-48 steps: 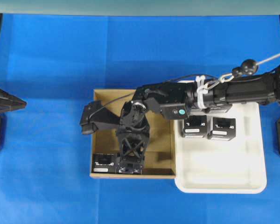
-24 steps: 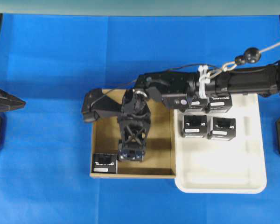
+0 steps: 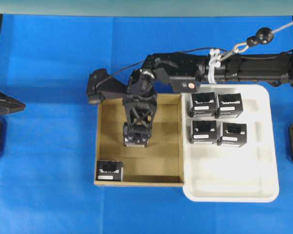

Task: Pick the box from inside the cardboard box.

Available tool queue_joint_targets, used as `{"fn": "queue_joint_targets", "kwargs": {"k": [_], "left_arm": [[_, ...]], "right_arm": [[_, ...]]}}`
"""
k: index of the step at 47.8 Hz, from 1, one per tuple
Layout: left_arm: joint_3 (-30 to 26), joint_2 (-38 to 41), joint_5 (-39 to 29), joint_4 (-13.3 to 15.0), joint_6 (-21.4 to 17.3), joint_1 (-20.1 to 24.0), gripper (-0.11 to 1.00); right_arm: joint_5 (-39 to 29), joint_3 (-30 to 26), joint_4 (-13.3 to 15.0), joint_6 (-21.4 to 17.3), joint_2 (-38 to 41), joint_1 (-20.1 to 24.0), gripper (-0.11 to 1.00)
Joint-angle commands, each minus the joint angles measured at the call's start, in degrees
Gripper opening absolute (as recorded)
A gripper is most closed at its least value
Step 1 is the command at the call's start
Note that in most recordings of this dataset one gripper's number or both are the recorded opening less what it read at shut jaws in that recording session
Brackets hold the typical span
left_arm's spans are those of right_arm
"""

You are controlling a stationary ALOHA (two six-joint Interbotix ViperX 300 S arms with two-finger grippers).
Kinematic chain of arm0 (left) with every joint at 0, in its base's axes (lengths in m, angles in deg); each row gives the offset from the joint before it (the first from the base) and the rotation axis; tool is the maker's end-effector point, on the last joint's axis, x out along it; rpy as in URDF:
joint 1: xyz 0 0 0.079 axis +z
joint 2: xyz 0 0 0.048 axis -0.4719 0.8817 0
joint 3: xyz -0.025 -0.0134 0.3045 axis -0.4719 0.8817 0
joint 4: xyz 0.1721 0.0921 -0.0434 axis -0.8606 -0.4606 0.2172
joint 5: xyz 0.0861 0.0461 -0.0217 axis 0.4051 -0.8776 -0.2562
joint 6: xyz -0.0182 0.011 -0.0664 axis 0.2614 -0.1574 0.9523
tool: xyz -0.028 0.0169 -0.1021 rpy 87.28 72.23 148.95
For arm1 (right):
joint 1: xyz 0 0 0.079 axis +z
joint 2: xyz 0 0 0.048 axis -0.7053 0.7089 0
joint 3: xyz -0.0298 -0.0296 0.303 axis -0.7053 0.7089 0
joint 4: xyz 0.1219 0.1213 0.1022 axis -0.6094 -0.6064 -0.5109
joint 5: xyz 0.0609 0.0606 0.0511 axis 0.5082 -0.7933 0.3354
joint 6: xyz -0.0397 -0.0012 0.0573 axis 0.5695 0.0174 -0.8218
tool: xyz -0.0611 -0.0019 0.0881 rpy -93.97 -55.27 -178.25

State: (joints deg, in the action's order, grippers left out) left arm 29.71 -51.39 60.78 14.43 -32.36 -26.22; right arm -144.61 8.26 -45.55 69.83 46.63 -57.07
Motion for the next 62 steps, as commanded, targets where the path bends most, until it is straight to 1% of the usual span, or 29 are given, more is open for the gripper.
{"fn": "queue_joint_targets", "kwargs": {"k": [1, 17, 24, 30, 36, 39, 49, 52, 58, 62], "left_arm": [[-1.32, 0.18, 0.26, -0.18, -0.09, 0.26, -0.06], [-1.49, 0.0, 0.26, -0.18, 0.0, 0.35, -0.06], [-1.58, -0.35, 0.35, -0.18, 0.0, 0.35, -0.06], [-1.76, -0.7, 0.35, -0.18, 0.0, 0.35, -0.06], [-1.93, -1.05, 0.26, -0.18, 0.0, 0.26, -0.06], [-2.02, -1.14, 0.26, -0.18, 0.0, 0.26, -0.06], [-2.2, -1.49, 0.35, -0.18, 0.0, 0.26, -0.06], [-2.29, -1.58, 0.35, -0.18, 0.0, 0.26, -0.06], [-2.29, -1.58, 0.26, -0.18, 0.09, 0.35, -0.06], [-2.29, -1.67, 0.26, -0.18, 0.09, 0.35, -0.06]], "right_arm": [[-0.26, -0.09, 0.7, 0.53, 0.79, -0.88, 0.97], [-0.44, -0.97, 0.26, 0.53, 0.26, 0.18, 0.97], [-1.49, -3.34, 0.26, -0.35, -0.79, 0.62, 0.97], [-4.13, -6.59, 0.62, -2.37, -1.76, 0.62, 0.97], [-6.42, -9.58, 0.7, -3.52, -2.64, 0.44, 0.97], [-8.44, -11.34, 0.7, -3.78, -3.25, 0.35, 0.97], [-18.28, -18.54, 0.79, -4.04, -6.42, -0.09, 0.97], [-20.92, -20.65, 1.14, -4.92, -7.56, -0.18, 0.97], [-24.7, -23.47, 3.08, -8.0, -9.32, -0.26, 0.97], [-27.69, -24.96, 5.54, -9.58, -10.37, -0.26, 0.97]]}}
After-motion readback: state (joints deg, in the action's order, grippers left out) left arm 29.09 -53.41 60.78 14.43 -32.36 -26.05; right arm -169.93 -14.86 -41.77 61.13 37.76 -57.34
